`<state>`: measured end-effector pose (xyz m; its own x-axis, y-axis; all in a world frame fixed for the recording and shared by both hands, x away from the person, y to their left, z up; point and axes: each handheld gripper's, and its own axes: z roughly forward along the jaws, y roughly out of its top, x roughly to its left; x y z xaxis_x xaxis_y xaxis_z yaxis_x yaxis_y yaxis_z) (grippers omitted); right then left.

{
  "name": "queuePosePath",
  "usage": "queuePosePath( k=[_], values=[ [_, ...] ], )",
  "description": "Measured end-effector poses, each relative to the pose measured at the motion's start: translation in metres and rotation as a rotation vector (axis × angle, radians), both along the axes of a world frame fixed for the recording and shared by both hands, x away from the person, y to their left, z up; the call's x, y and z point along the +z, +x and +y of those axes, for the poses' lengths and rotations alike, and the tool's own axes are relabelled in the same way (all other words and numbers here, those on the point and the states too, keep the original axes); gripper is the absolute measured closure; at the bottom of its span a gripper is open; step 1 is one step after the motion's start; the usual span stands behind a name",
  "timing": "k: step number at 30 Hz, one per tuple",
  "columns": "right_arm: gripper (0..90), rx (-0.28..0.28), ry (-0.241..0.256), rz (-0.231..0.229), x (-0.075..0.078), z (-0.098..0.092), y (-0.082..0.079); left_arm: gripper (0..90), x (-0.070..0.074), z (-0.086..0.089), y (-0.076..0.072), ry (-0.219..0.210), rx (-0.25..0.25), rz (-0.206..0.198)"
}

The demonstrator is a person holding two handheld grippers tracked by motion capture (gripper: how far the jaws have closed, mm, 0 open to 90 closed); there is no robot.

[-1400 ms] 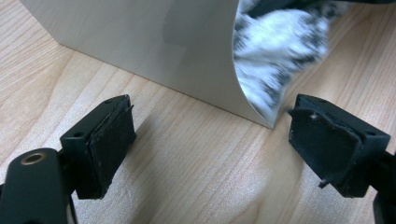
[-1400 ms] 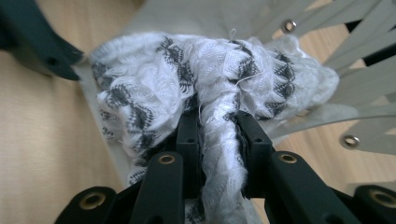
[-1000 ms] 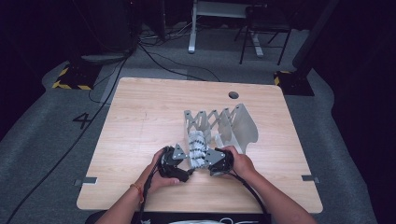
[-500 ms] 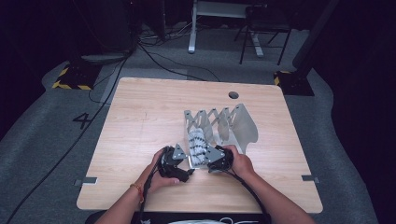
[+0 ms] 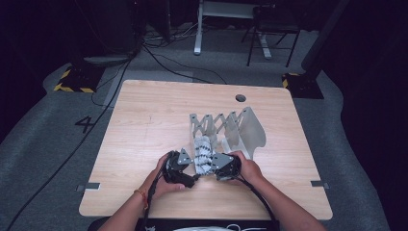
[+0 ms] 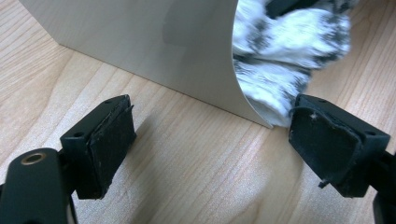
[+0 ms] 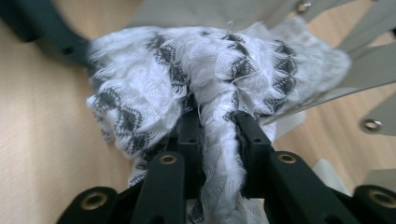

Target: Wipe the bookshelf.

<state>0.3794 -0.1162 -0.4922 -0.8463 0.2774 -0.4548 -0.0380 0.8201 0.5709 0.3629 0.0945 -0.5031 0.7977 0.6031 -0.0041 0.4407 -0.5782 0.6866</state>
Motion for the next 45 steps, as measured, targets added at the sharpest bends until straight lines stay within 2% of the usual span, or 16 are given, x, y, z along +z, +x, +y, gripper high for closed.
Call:
queuePosePath(
  k=[5,7,13,16,18,20,24,25,29,32,36,37,40,45],
  values=[
    [75.0,-0.043,-0.017,-0.102,-0.006,0.01,-0.001,14.3,0.0,0.0,0.0,0.001,-0.004,0.0],
    [75.2,-0.048,-0.017,-0.112,-0.007,0.01,0.0,14.3,0.0,0.0,0.0,0.001,-0.004,0.0],
    [77.3,-0.057,0.001,-0.085,-0.007,0.006,0.004,14.3,0.0,0.0,0.0,0.0,0.0,0.001],
    [77.8,-0.021,0.001,-0.054,-0.005,0.006,0.002,14.3,0.0,0.0,0.0,-0.001,0.0,0.001],
    [77.5,0.027,0.01,0.008,-0.001,0.004,0.001,14.3,0.0,0.0,0.0,0.0,-0.001,0.0],
    [76.8,0.033,0.007,0.007,0.0,0.004,0.0,14.3,0.0,0.0,0.0,0.001,-0.005,0.0],
    [77.2,0.027,0.001,-0.066,-0.002,0.012,-0.004,14.2,0.0,-0.001,0.0,-0.005,0.001,0.002],
    [77.6,0.021,0.005,-0.098,0.0,0.014,-0.006,14.1,0.0,-0.001,0.0,-0.002,0.0,0.002],
    [78.2,0.021,0.029,-0.157,0.009,0.015,-0.013,14.2,0.0,-0.001,0.0,-0.003,-0.001,0.004],
    [78.4,0.021,0.051,-0.212,0.02,0.014,-0.019,14.2,0.0,-0.001,0.0,-0.002,0.0,0.002],
    [78.4,-0.005,0.105,-0.278,0.04,0.009,-0.025,14.2,0.0,-0.001,0.0,-0.001,0.0,0.004],
    [78.4,-0.006,0.112,-0.286,0.043,0.008,-0.027,14.2,0.0,-0.001,0.0,-0.001,0.001,0.002],
    [78.4,-0.024,0.114,-0.357,0.056,0.003,-0.033,14.2,0.0,-0.001,0.0,0.003,0.002,0.006],
    [78.5,-0.076,0.157,-0.418,0.077,-0.009,-0.036,14.3,0.001,0.0,0.0,0.007,0.007,0.013]
  ],
)
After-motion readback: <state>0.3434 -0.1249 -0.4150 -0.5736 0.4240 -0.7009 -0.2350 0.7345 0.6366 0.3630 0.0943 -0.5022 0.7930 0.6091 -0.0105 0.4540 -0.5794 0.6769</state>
